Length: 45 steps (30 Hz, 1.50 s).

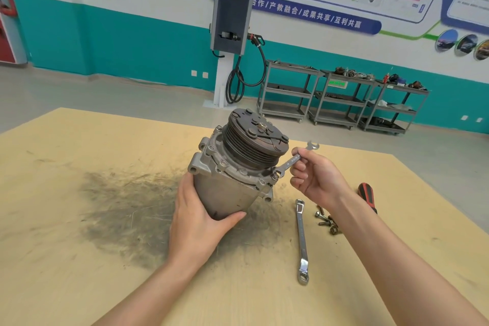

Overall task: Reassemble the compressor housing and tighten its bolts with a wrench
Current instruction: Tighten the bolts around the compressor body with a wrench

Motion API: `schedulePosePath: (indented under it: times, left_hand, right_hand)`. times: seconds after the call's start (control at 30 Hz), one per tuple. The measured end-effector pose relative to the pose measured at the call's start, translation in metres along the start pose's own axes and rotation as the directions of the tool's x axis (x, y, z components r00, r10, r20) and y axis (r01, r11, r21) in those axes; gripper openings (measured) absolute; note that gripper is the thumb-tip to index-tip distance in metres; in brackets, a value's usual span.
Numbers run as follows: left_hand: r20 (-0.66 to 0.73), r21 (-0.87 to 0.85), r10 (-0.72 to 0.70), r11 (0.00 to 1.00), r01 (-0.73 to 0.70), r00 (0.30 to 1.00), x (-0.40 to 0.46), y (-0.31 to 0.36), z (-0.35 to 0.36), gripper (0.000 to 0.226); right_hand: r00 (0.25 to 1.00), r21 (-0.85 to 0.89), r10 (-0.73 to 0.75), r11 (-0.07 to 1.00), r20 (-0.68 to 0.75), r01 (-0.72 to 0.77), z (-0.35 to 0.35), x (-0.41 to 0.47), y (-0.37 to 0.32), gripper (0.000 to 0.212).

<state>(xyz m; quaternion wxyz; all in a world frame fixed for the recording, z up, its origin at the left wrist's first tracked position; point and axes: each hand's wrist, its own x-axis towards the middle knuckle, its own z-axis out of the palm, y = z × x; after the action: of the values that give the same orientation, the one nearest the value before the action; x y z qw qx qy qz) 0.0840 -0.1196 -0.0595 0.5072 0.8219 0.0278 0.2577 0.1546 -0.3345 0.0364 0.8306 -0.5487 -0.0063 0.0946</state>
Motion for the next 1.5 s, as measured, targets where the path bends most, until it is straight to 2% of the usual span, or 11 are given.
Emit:
schedulePosePath:
  times: [0.17, 0.3, 0.47, 0.7, 0.83, 0.97, 1.07, 1.17, 1.23, 1.4, 1.5]
  left_hand:
    - [0.016, 0.011, -0.013, 1.000, 0.013, 1.000, -0.001, 0.001, 0.000, 0.125]
    - [0.013, 0.024, -0.012, 1.000, 0.012, 1.000, -0.001, 0.003, 0.000, 0.124]
    - [-0.005, 0.042, -0.001, 0.999, 0.001, 1.000, -0.001, 0.001, 0.001, 0.123]
    - [-0.022, 0.060, 0.003, 0.998, -0.001, 1.000, -0.001, 0.000, 0.004, 0.123]
    - [-0.023, 0.055, 0.007, 0.998, -0.006, 1.000, -0.001, -0.001, 0.004, 0.123]
    - [-0.028, 0.057, 0.007, 0.998, -0.005, 1.000, 0.000, -0.002, 0.005, 0.123]
    - [-0.035, 0.067, 0.010, 0.998, -0.007, 0.999, -0.001, -0.002, 0.005, 0.123]
    - [-0.034, 0.073, 0.007, 0.997, -0.005, 0.999, -0.001, -0.002, 0.005, 0.123]
    - [-0.033, 0.070, 0.006, 0.998, -0.004, 0.999, -0.001, -0.002, 0.004, 0.123]
    - [-0.026, 0.055, 0.004, 0.998, -0.003, 1.000, -0.001, -0.002, 0.004, 0.122]
    - [-0.024, 0.060, 0.003, 0.998, -0.002, 1.000, -0.001, -0.001, 0.004, 0.122]
  right_hand:
    - [0.995, -0.051, 0.074, 0.996, 0.072, -0.070, 0.000, 0.002, -0.002, 0.026]
    - [1.000, 0.047, 0.028, 0.998, 0.010, -0.028, -0.002, -0.003, 0.014, 0.024]
    - [0.961, 0.153, -0.171, 0.966, -0.216, 0.207, 0.000, -0.030, 0.038, 0.023]
    - [0.779, -0.110, -0.538, 0.838, -0.322, 0.534, 0.005, -0.076, 0.068, 0.017]
    - [0.606, -0.376, -0.767, 0.636, -0.209, 0.674, 0.012, -0.088, 0.077, 0.015]
    - [0.474, -0.539, -0.880, 0.414, -0.032, 0.733, 0.015, -0.091, 0.088, 0.013]
    - [0.368, -0.653, -0.907, 0.153, 0.205, 0.742, 0.015, -0.089, 0.093, 0.013]
    - [0.307, -0.675, -0.895, 0.009, 0.324, 0.738, 0.012, -0.086, 0.092, 0.017]
    - [0.334, -0.680, -0.890, 0.037, 0.311, 0.732, 0.010, -0.087, 0.086, 0.015]
    - [0.487, -0.422, -0.873, 0.450, -0.023, 0.787, 0.016, -0.087, 0.051, 0.022]
    - [0.719, -0.225, -0.673, 0.738, -0.174, 0.637, 0.010, -0.072, 0.028, 0.033]
